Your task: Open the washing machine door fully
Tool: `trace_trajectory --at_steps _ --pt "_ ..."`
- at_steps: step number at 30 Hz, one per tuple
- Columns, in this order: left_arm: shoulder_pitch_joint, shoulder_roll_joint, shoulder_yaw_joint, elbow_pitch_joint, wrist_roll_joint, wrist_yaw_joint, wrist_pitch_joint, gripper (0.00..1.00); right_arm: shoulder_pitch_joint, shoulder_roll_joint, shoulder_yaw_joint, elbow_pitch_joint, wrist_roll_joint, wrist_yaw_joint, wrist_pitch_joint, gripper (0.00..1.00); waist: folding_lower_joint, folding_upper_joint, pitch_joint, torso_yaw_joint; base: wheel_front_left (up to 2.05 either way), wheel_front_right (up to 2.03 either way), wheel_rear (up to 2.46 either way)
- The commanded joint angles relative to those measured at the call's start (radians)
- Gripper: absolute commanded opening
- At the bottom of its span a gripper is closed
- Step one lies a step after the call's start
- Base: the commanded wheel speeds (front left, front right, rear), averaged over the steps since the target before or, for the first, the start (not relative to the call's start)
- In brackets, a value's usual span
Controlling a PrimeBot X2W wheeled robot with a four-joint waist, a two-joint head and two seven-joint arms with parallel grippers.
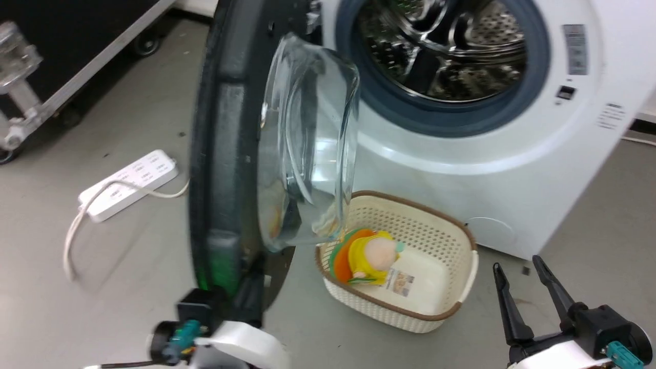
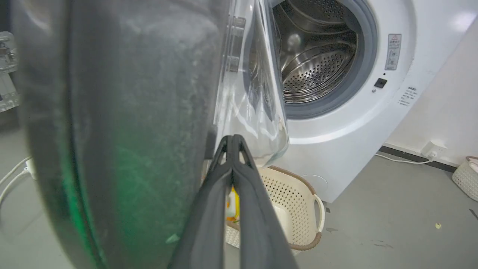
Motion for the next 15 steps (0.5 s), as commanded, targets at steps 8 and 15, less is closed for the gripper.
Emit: trace_trajectory --at_steps 8,15 --pt "-0.036 0.075 0.117 0.006 -0.040 0.031 -0.016 0.00 -0.019 0.003 0.017 0.002 -0.034 0.001 -0.005 1.00 0.0001 0.0000 0.075 0.031 0.00 0.00 0.00" --pt "-0.090 0.138 0.225 0.042 -0.087 0.042 -0.028 0.00 -0.044 -0.014 0.023 -0.001 -0.053 0.001 -0.005 1.00 0.0001 0.0000 0.142 0.015 0.00 0.00 0.00"
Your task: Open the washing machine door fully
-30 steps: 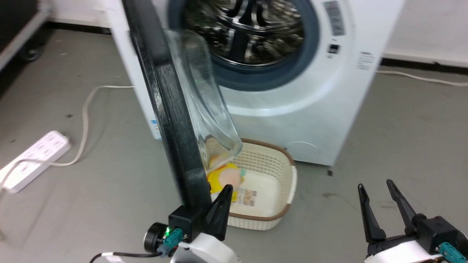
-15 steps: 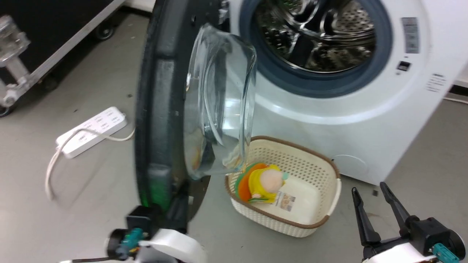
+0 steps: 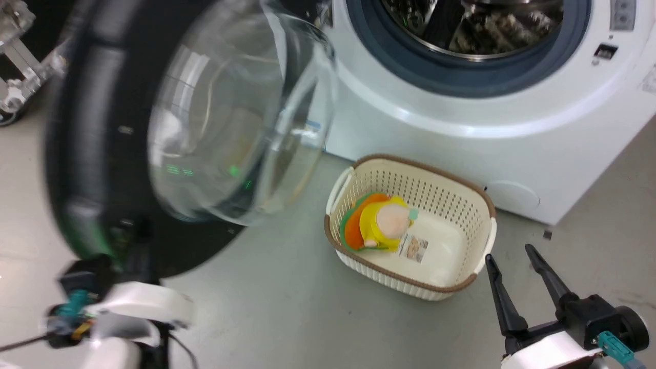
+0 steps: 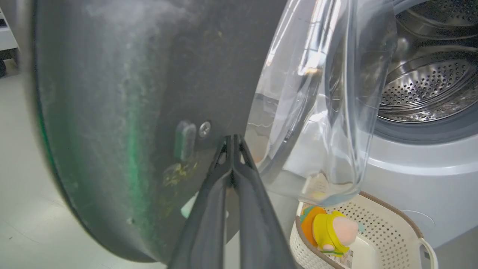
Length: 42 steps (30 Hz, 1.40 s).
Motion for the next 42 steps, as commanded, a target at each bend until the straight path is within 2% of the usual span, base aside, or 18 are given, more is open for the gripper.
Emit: trace_trajectory --at_steps 1,13,21,28,34,42 --pt "-0.021 0.016 0.023 0.014 -0.012 0.001 -0.012 0.00 -0.016 -0.011 -0.001 -0.002 -0.006 0.001 -0.004 1.00 -0.0001 0.0000 0.025 -0.011 0.00 0.00 0.00" --pt "-0.165 0.121 0.183 0.163 -0.088 -0.022 -0.047 0.00 -0.051 -0.056 -0.007 -0.019 -0.010 0.001 -0.002 1.00 -0.0001 0.0000 0.132 -0.045 0.00 0.00 0.00" --pt "-0.205 0.159 0.249 0.220 -0.102 -0.038 -0.060 0.00 -0.067 -0.063 -0.013 -0.023 -0.009 0.001 -0.001 1.00 -0.0001 0.0000 0.155 -0.062 0.00 0.00 0.00" --pt "-0.191 0.126 0.232 0.212 -0.057 -0.061 -0.064 0.00 -0.069 -0.050 -0.027 -0.008 -0.008 0.001 -0.002 1.00 -0.0001 0.0000 0.114 -0.075 0.00 0.00 0.00" --pt "-0.120 0.073 0.204 0.116 0.013 -0.074 -0.064 0.00 -0.069 -0.029 -0.050 -0.002 -0.010 0.001 -0.004 1.00 -0.0001 0.0000 0.034 -0.109 0.00 0.00 0.00" --pt "-0.009 0.000 0.112 -0.019 0.069 -0.089 -0.064 0.00 -0.049 -0.001 -0.095 -0.025 -0.016 0.001 -0.004 1.00 -0.0001 0.0000 -0.059 -0.184 0.00 0.00 0.00"
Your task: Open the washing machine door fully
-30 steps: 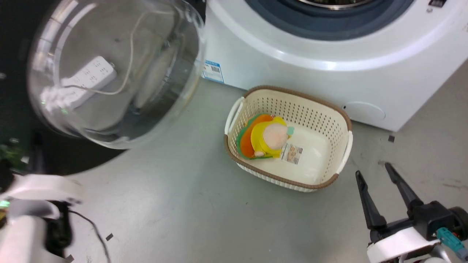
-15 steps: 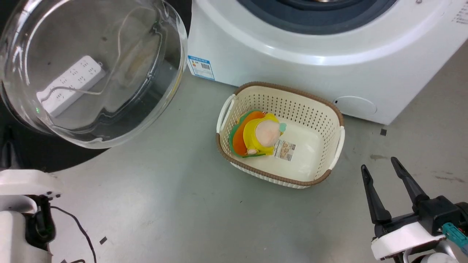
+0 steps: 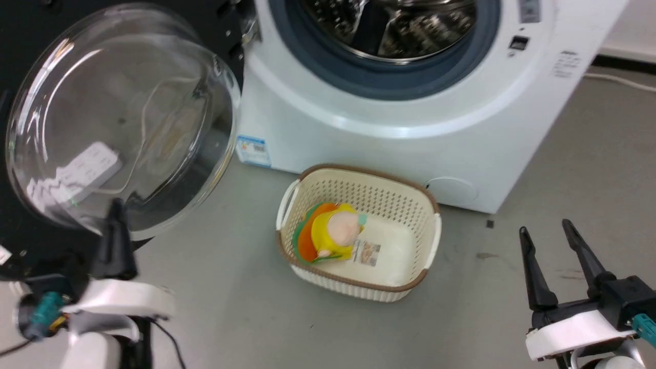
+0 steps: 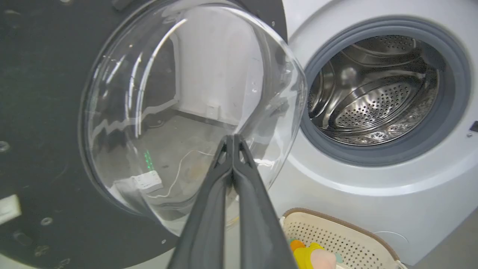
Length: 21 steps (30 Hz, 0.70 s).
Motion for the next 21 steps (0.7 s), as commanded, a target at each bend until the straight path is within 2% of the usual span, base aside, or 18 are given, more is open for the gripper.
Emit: trace_trajectory --at_steps 1,11,17,18,19,21 --pt "0.024 -0.015 -0.020 -0.021 0.012 -0.007 -0.004 0.00 0.011 0.006 -0.010 -0.009 -0.008 0.001 -0.004 1.00 0.0002 0.0000 -0.044 -0.044 0.00 0.00 0.00" --pt "0.140 -0.097 -0.109 -0.063 0.029 -0.001 -0.001 0.00 0.055 0.014 -0.025 -0.023 0.014 0.001 -0.004 1.00 0.0002 0.0000 -0.112 -0.135 0.00 0.00 0.00" --pt "0.185 -0.121 -0.142 -0.060 0.068 -0.003 -0.004 0.00 0.088 0.015 -0.013 -0.026 0.033 0.001 -0.004 1.00 0.0002 0.0000 -0.129 -0.168 0.00 0.00 0.00" --pt "0.191 -0.125 -0.145 -0.057 0.071 -0.004 -0.005 0.07 0.092 0.015 -0.011 -0.026 0.034 0.001 -0.004 1.00 0.0002 0.0000 -0.132 -0.172 0.00 0.00 0.00" --pt "0.197 -0.129 -0.150 -0.054 0.078 -0.005 -0.005 0.98 0.096 0.015 -0.010 -0.026 0.035 0.001 -0.004 1.00 0.0002 0.0000 -0.134 -0.175 0.00 0.00 0.00" --pt "0.206 -0.134 -0.159 -0.044 0.091 -0.008 -0.005 1.00 0.102 0.015 -0.007 -0.027 0.037 0.001 -0.004 1.00 0.0002 0.0000 -0.137 -0.179 0.00 0.00 0.00"
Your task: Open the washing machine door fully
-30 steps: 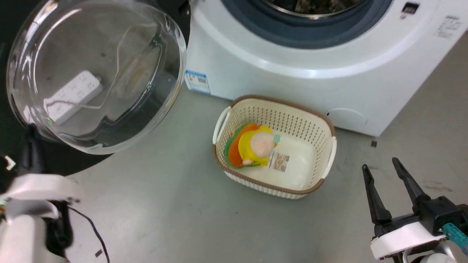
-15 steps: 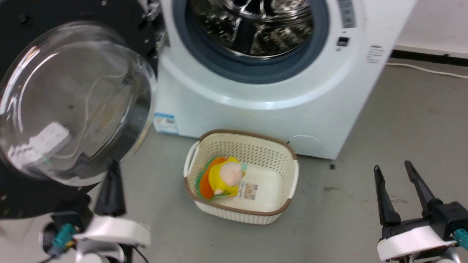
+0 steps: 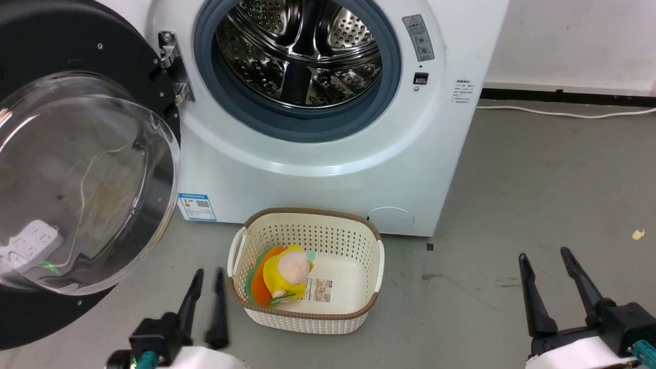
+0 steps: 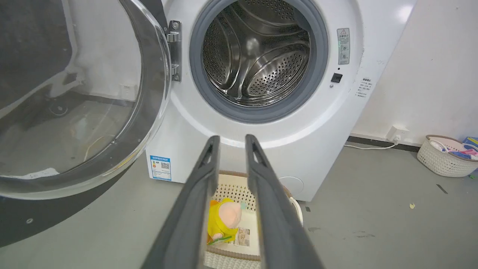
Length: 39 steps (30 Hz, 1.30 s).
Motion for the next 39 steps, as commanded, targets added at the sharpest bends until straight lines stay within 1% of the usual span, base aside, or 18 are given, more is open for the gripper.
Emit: trace_trajectory --at_steps 1,8,13,24,30,31,39 --pt "0.015 -0.004 -0.003 0.006 0.008 -0.004 -0.005 1.00 0.016 0.004 0.002 -0.004 0.008 0.001 -0.004 1.00 0.0001 0.0000 -0.002 -0.002 0.00 0.00 0.00" --pt "0.027 -0.025 -0.025 0.033 0.041 -0.016 -0.005 1.00 0.027 0.004 0.009 0.002 0.013 0.001 -0.004 1.00 0.0001 0.0000 -0.006 -0.004 0.00 0.00 0.00" --pt "0.015 -0.026 -0.040 0.059 0.076 -0.022 -0.005 1.00 0.024 0.004 0.017 0.009 0.013 0.001 -0.004 1.00 0.0001 0.0000 -0.005 -0.002 0.00 0.00 0.00" --pt "-0.002 -0.038 -0.025 0.056 0.100 -0.037 -0.005 1.00 0.017 0.004 0.027 0.020 0.009 0.001 -0.004 1.00 0.0001 0.0000 -0.004 -0.003 0.00 0.00 0.00" --pt "-0.003 -0.043 -0.016 0.030 0.117 -0.046 -0.005 1.00 0.016 0.004 0.031 0.024 0.009 0.001 -0.004 1.00 0.0001 0.0000 0.001 -0.003 0.00 0.00 0.00" --pt "0.009 -0.043 -0.018 0.030 0.116 -0.045 0.000 0.00 0.016 0.000 0.031 0.023 0.007 0.000 0.000 0.00 0.0001 0.0000 0.001 -0.003 0.00 0.00 0.00" --pt "0.008 -0.044 -0.015 0.022 0.124 -0.045 0.009 0.00 0.015 0.000 0.033 0.021 0.006 0.000 0.009 0.00 0.0002 0.0000 0.001 -0.003 0.00 0.00 0.00"
